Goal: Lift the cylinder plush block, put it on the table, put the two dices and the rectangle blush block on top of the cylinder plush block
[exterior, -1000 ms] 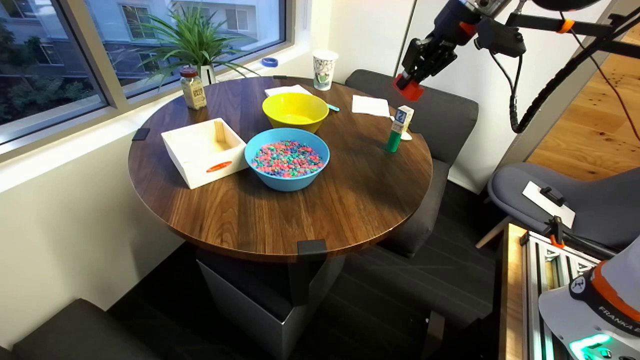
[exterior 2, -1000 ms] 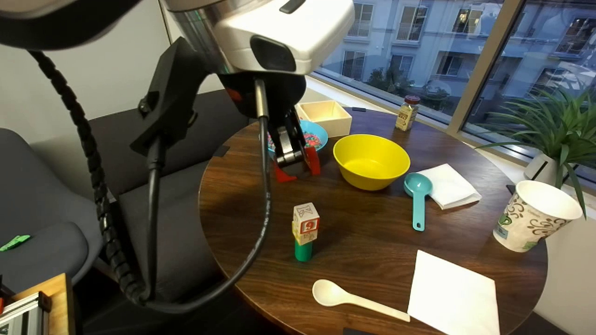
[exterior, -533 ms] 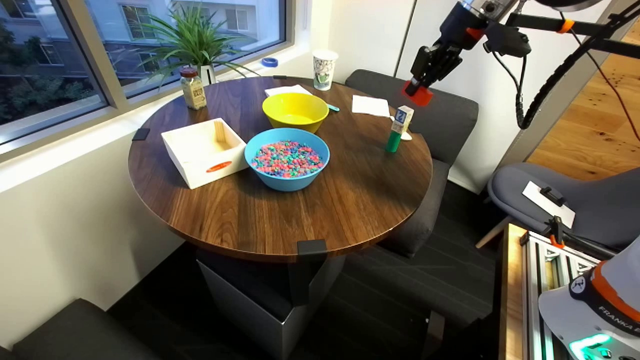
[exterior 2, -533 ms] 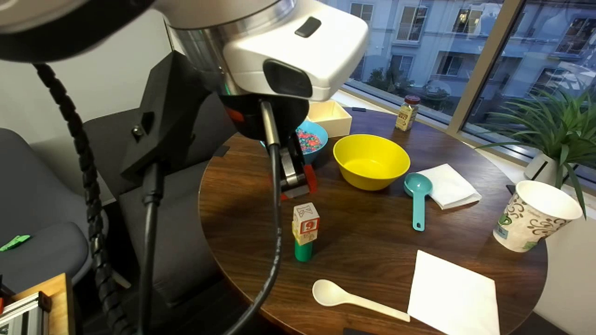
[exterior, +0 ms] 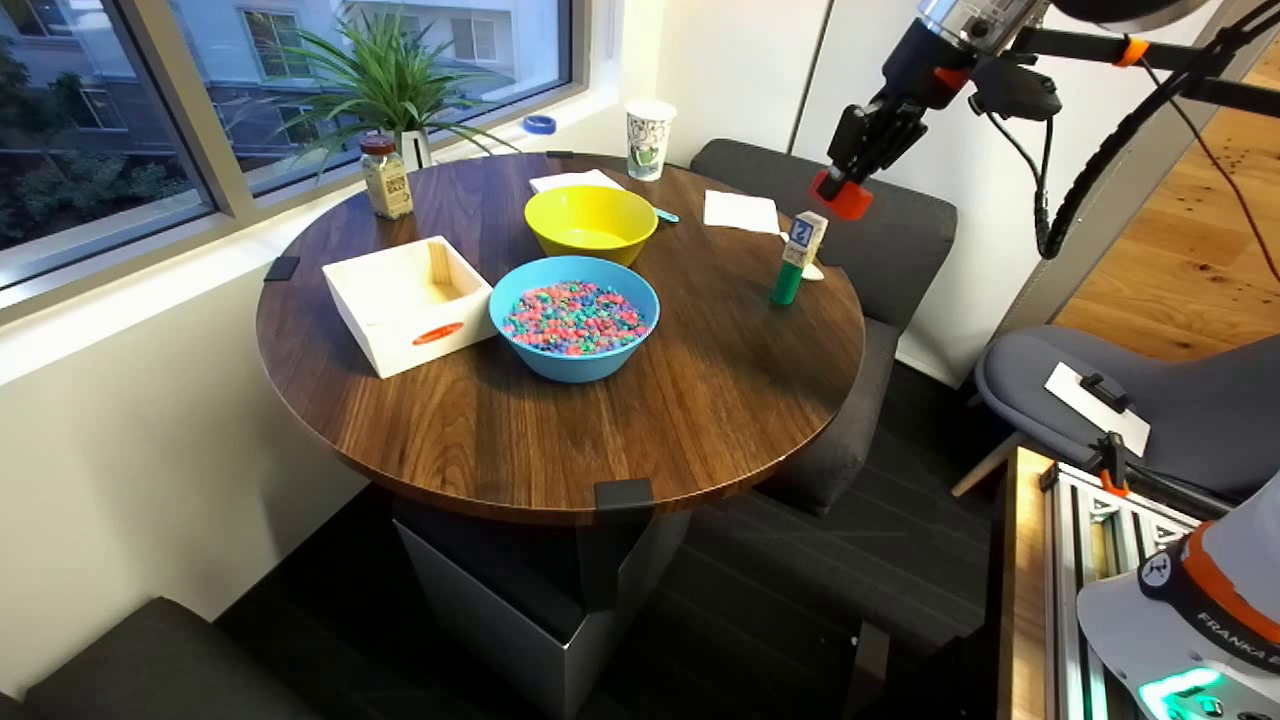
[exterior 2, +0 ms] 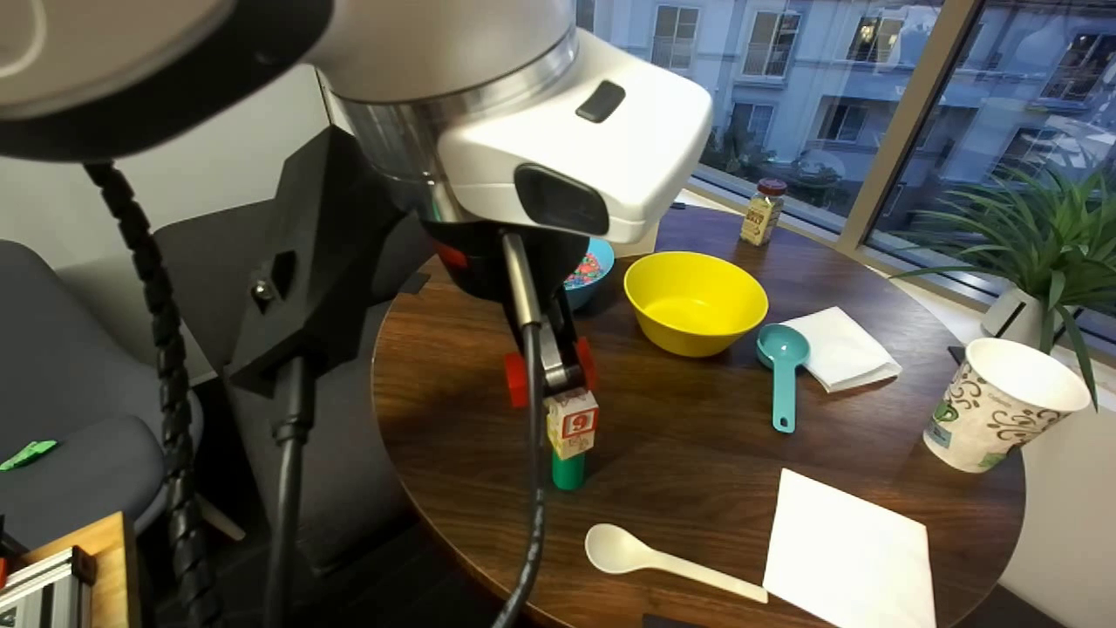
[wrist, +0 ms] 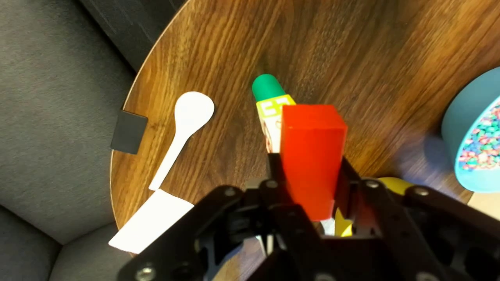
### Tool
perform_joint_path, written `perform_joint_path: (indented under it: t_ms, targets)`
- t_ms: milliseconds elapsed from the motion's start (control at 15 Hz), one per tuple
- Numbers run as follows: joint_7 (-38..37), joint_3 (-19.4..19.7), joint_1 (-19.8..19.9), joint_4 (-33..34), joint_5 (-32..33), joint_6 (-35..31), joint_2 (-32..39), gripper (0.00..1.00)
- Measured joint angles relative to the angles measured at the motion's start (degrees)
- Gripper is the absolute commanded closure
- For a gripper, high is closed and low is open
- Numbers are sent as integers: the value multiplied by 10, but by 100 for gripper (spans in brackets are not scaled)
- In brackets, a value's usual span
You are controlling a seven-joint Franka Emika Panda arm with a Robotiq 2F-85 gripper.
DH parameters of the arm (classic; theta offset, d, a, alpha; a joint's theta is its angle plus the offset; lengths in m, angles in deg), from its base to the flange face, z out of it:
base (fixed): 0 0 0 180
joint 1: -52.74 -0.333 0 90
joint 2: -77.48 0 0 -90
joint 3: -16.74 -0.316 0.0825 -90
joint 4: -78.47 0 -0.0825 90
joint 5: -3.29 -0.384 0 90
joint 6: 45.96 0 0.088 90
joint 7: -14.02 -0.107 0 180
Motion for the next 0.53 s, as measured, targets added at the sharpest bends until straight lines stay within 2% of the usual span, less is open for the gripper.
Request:
perform_joint_path:
  t_ms: [533]
  targets:
    - [2, 1, 0, 0, 0, 0, 21, 92]
